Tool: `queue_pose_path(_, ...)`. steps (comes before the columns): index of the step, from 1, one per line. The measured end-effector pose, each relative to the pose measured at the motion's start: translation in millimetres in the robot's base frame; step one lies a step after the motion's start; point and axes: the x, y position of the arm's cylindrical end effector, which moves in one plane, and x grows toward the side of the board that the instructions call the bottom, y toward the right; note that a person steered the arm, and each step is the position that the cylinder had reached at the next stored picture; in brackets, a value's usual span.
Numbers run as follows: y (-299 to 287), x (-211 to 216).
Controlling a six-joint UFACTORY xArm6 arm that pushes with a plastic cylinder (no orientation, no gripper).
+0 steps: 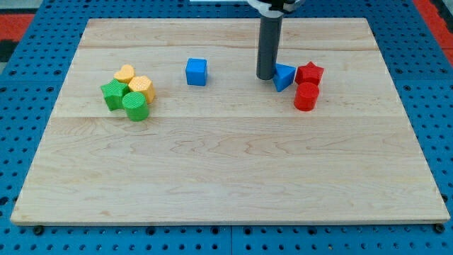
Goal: Move the red circle diagonal to the right of the red star
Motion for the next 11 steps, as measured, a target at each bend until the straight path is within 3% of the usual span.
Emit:
queue_pose_path(1, -15.1, -0.3)
queue_pose_path(3, 24.6, 71.6)
queue_pose_path(6, 87.0, 53.4)
queue_pose_path(8, 89.8, 56.7)
queue_pose_path(9, 89.8, 82.5)
queue_pose_path(11, 116.3, 70.2)
